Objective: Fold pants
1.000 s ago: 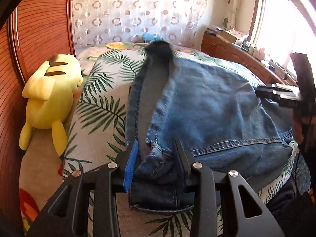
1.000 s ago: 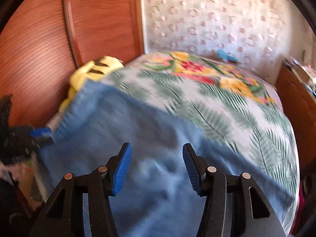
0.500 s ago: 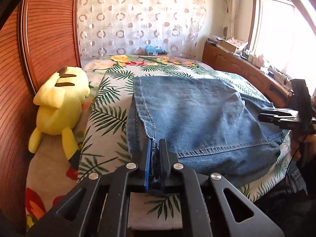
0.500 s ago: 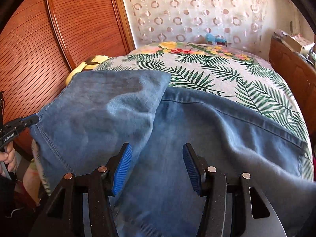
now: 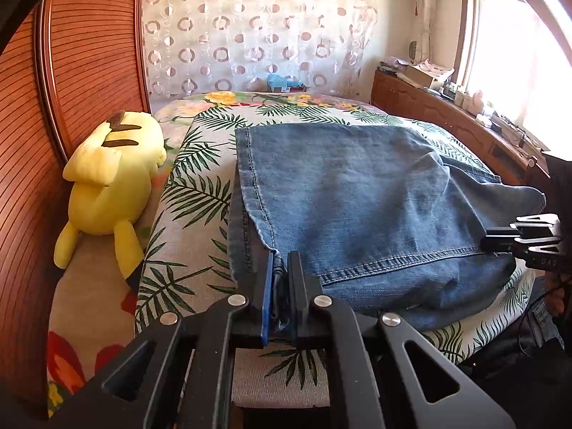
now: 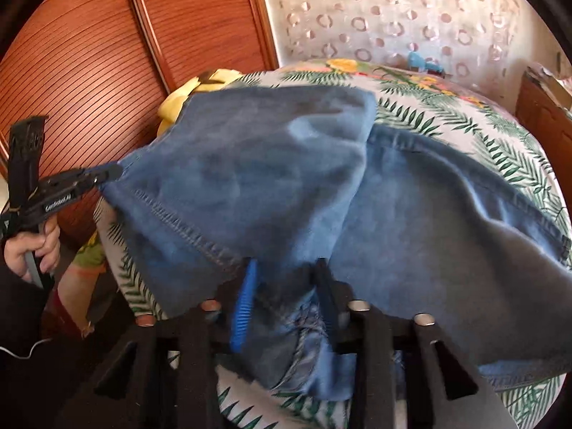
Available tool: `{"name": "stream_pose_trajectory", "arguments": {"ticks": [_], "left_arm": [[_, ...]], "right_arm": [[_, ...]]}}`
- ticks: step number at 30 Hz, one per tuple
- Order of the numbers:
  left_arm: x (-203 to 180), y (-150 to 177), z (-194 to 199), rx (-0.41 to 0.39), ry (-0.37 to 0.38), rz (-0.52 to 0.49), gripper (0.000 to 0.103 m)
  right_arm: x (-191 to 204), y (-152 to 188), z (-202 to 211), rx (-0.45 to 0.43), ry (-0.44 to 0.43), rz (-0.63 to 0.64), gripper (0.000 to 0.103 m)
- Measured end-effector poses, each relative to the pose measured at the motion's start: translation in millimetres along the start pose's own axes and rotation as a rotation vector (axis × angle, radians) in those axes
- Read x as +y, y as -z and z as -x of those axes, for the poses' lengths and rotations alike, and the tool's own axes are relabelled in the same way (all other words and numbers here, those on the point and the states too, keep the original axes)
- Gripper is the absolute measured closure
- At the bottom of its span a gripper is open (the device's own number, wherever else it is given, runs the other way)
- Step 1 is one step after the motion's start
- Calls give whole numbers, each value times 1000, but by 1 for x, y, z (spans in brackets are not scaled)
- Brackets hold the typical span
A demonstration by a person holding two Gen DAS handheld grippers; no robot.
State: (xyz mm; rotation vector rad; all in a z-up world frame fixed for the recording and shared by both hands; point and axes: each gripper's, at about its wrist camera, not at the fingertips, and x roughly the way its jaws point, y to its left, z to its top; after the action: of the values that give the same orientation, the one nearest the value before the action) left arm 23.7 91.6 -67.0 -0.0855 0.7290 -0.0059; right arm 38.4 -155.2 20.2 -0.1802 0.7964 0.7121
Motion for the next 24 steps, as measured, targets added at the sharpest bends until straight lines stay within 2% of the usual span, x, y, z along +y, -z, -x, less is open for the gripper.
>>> {"name": "stream_pose_trajectory", "arguments": {"ticks": [2, 5, 9, 16, 21, 23, 24], "left_arm": [[1, 1, 0, 2, 2, 4, 95], [2, 2, -1, 6, 5, 4, 95], [2, 2, -4, 8, -6, 6, 95], [-5, -6, 7, -20, -10, -4, 94], [-17, -12, 13, -48, 6, -33, 73], [-24, -14, 14, -57, 12, -50, 54], [-29, -15, 14, -63, 20, -58, 52]], "right_arm": [[0, 3, 6, -3, -1, 11, 97], [-2, 10, 20, -6, -28, 16, 99], [-11, 14, 23, -8, -6, -3, 99], [-30, 19, 44, -99, 7, -59, 99], [-48, 29, 59, -150, 59, -90, 97], [-55, 34, 61, -158, 90, -99, 96], [-58, 36, 62, -159, 113, -97, 96]]}}
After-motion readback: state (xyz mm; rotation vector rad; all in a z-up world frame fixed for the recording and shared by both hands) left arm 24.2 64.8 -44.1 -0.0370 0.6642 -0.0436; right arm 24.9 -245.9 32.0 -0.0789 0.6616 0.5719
